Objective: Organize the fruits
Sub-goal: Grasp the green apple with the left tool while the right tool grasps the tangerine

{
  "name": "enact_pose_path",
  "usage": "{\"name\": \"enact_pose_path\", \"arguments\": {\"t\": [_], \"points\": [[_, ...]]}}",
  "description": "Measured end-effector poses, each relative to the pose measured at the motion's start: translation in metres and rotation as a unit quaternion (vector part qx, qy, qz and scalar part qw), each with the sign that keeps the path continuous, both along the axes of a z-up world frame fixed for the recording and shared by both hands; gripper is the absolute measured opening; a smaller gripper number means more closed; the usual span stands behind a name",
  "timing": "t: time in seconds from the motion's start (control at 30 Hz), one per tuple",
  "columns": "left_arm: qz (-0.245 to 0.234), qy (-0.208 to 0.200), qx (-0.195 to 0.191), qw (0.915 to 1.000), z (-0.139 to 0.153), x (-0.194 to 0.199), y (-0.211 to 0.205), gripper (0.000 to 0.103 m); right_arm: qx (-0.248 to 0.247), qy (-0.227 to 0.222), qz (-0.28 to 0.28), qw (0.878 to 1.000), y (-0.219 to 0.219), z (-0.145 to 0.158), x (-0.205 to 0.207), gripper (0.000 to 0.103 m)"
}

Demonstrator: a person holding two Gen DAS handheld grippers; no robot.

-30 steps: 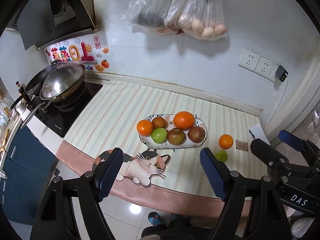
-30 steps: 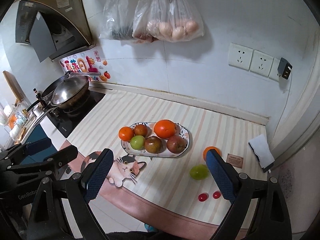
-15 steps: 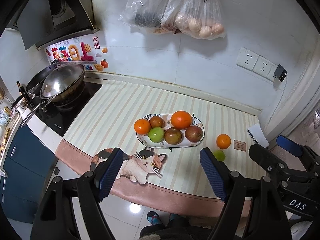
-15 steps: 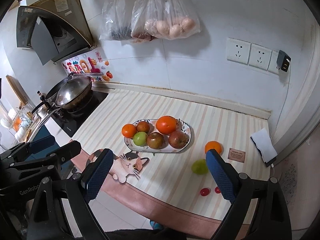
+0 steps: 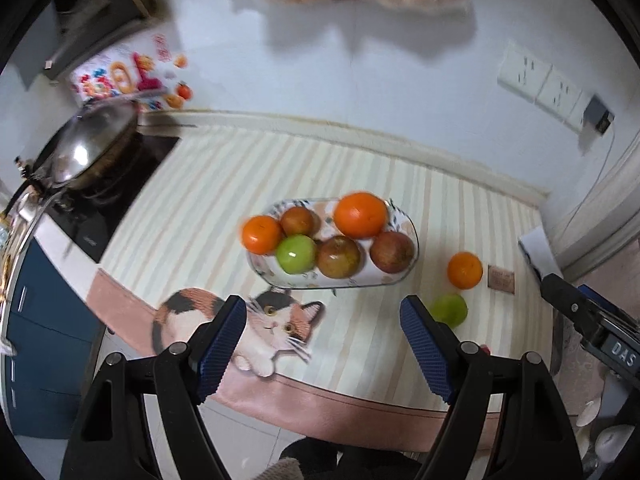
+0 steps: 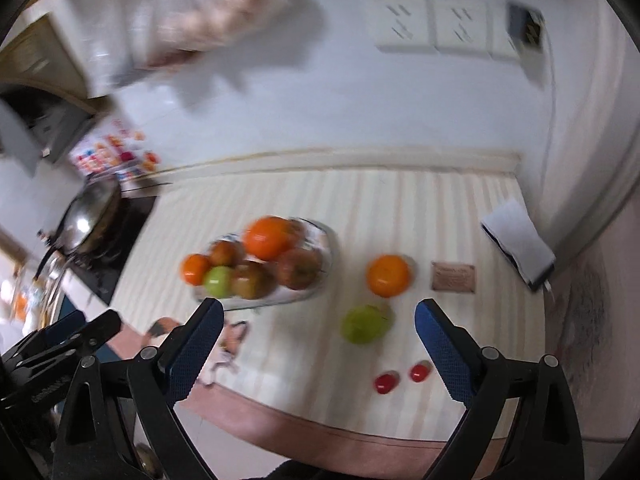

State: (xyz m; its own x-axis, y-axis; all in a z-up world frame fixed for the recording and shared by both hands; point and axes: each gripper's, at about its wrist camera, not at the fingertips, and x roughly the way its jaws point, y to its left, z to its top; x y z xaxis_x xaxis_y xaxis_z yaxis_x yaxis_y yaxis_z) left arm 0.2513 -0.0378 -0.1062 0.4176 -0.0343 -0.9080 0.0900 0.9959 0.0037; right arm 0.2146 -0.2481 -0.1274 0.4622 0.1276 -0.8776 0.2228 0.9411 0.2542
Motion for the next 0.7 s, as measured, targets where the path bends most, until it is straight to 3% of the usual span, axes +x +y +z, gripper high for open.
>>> {"name": "enact_pose_path", "arguments": {"t": [0.2,0.3,0.5,0.7], "points": [[-0.05,0.056,0.031,0.9967,-0.061,0.035,-0.056,0.078,0.051,0.074,-0.039,0.995,-0.049,-0.088,0.031,0.099],[-0.078,0.103,0.023,0.9914,-0.095,0.048,-0.085,0.078,0.071,0.107,-0.048,0.991,-0.066,-0.131,0.049,0.098],[-0.118,0.206,-0.022,0.9711,-0.164,0.066,-0.145,0.078,0.079,0.139,-0.059,0.985,-0.091,-0.174,0.061,0.093],[-0.152,0.263,-0.034,0.9521,-0.208,0.069,-0.185,0.078,0.075,0.152,-0.078,0.982,-0.115,-0.192,0.058,0.093]]}}
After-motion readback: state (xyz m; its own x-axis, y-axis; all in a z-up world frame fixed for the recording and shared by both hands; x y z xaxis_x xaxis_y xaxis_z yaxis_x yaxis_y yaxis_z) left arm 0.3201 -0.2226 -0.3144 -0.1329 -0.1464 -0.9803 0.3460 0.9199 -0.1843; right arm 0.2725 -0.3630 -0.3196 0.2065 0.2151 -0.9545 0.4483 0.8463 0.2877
